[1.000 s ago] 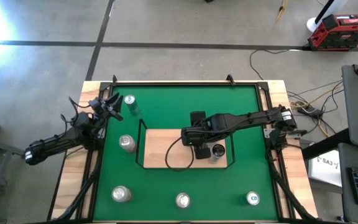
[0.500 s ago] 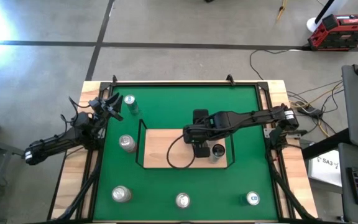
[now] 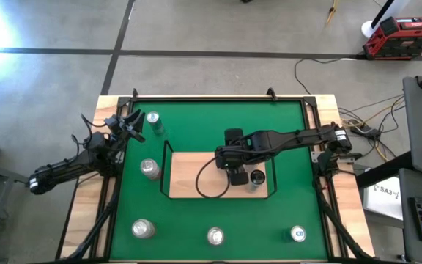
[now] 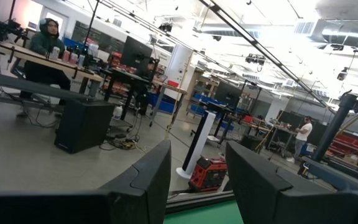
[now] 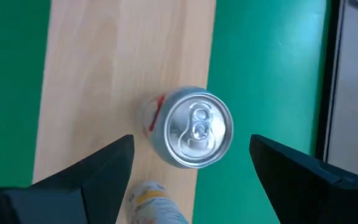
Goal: Place canned beverage on shelf
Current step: Adjust the red and silver soda can on the shelf
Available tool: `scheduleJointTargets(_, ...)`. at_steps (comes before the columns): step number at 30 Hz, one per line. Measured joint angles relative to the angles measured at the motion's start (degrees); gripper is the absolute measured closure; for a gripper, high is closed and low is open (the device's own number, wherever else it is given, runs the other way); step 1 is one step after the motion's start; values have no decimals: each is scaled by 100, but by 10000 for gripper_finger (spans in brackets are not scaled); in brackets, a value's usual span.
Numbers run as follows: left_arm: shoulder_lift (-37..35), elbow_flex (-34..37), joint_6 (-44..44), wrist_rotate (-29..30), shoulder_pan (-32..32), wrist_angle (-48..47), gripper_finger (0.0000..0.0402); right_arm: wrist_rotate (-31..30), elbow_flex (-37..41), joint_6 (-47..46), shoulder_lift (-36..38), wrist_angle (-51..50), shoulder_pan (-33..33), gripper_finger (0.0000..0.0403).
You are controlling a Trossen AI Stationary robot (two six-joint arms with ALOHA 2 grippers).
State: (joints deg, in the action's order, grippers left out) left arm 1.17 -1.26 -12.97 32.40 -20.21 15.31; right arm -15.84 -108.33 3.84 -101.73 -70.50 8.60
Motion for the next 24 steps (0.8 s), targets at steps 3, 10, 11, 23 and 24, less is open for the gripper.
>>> scheduleJointTargets(3,0,0,-2,-1,0,0,264,122,0,331,0,0,-46,89)
scheduleJointTargets(10,0,0,0,-2,0,2,264,703,0,604,-39,-9,-498,52)
scheduleJointTargets(11,0,0,0,-2,0,0,264,782,0,648,-39,-7,-562,45)
scheduleJointTargets(23,0,0,-2,-1,0,2,264,1297,0,674,-218,-35,-789,32)
scheduleJointTargets(24,0,0,-1,-1,0,0,264,1299,0,675,-269,-37,-789,32)
